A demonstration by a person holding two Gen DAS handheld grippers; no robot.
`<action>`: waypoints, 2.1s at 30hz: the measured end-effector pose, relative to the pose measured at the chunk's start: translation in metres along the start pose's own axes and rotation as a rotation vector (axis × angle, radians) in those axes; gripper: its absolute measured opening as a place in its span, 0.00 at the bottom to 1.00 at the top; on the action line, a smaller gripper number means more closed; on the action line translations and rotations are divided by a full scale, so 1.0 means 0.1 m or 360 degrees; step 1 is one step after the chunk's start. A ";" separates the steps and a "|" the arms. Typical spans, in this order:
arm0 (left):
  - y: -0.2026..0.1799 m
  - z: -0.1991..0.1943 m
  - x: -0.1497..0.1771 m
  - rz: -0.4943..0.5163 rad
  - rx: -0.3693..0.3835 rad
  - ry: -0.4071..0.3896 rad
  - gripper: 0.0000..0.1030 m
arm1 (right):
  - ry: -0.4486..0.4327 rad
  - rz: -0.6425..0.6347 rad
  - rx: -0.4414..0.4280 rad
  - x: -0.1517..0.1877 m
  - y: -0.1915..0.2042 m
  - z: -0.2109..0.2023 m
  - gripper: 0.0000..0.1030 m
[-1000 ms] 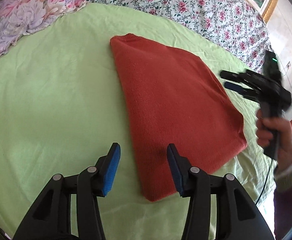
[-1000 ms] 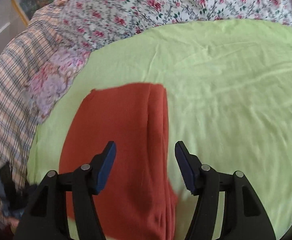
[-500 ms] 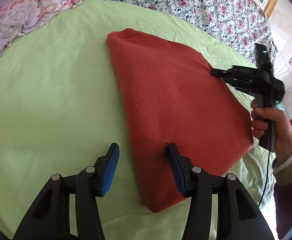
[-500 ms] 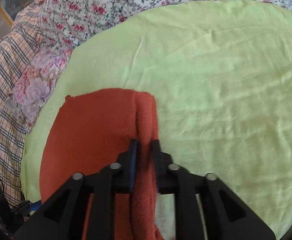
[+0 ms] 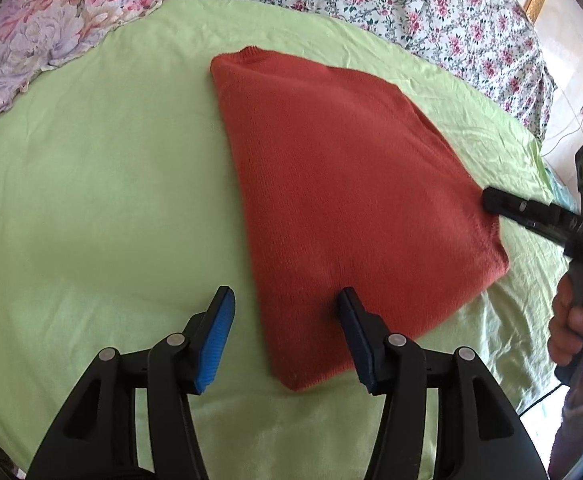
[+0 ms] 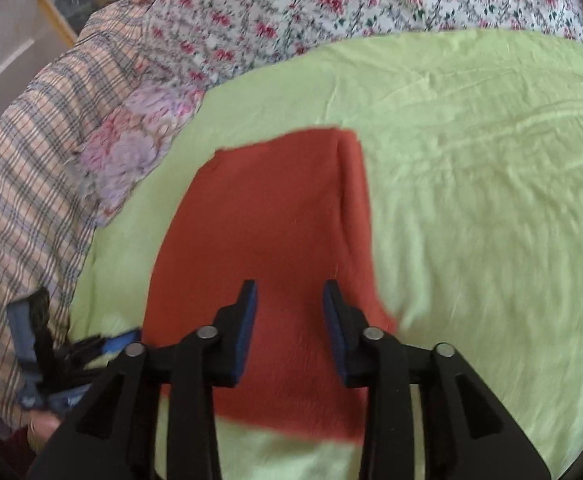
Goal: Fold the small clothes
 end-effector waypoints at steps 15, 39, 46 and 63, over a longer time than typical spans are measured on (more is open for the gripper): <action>-0.02 -0.21 0.29 0.0098 -0.0118 -0.0010 0.59 | -0.0077 0.0056 0.0126 0.40 -0.14 -0.33 0.38; -0.09 -0.63 0.48 0.0264 -0.0517 -0.0102 0.90 | 0.0076 -0.0288 0.0093 1.12 0.49 -0.47 0.79; -0.02 -0.64 0.27 0.0221 -0.0540 -0.0152 0.91 | 0.0052 -0.0339 0.0132 1.01 0.54 -0.47 0.86; -0.03 -0.41 -0.13 0.0139 -0.0518 -0.0109 0.93 | 0.0050 -0.0382 0.0134 0.46 0.60 -0.25 0.93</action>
Point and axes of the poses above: each gripper's, at about its wrist camera, not at the fingertips, and z roughly the way its jaws point, y to its left, x to its underside, the point moved 3 cm from there along z, roughly the way its jaws point, and after that the axes turned 4 degrees about x, right-handed, at the moved point
